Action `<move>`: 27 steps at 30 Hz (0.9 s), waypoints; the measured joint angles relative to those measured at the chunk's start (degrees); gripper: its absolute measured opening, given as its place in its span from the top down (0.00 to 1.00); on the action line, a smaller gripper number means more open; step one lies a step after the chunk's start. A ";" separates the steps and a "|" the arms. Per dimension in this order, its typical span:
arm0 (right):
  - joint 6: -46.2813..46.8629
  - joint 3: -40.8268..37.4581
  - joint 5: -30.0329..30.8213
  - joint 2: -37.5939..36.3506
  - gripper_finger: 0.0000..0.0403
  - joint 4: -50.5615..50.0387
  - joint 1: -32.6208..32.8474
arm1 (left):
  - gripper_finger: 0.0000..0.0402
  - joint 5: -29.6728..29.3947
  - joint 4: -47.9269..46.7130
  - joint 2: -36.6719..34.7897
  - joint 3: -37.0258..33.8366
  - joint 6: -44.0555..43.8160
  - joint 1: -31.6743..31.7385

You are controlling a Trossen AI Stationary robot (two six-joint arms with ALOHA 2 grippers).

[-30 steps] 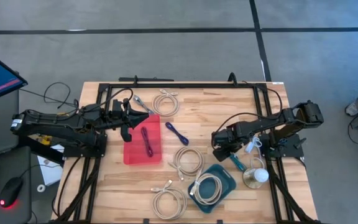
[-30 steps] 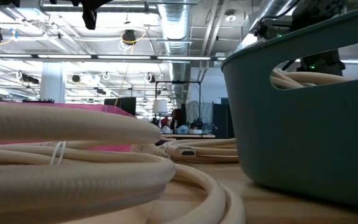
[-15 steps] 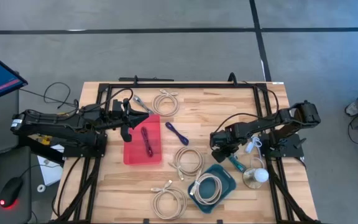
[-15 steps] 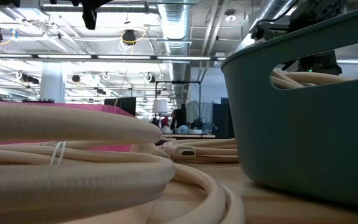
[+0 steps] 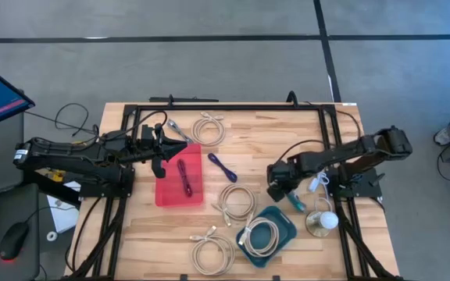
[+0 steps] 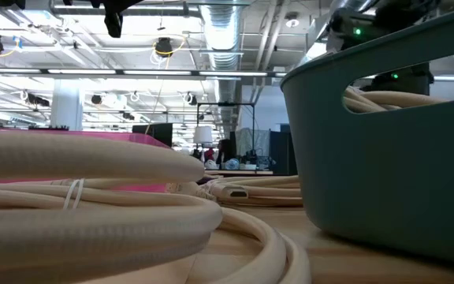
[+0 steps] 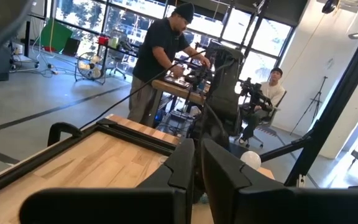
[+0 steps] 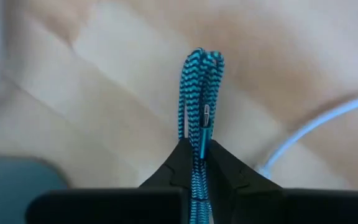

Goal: Pick & Place USB Port
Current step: Put the blue charger cable into the red bin

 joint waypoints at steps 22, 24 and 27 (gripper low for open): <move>-11.81 10.48 8.29 -19.43 0.97 -1.57 -10.51 | 0.92 0.02 0.01 0.00 0.00 0.00 0.01; -14.02 13.02 8.88 -19.54 0.97 -1.46 -11.32 | 0.92 0.02 0.02 0.00 0.00 0.00 -0.01; -16.80 16.72 10.39 -19.54 0.97 -0.57 -12.14 | 0.92 0.02 0.02 0.00 0.00 0.00 0.01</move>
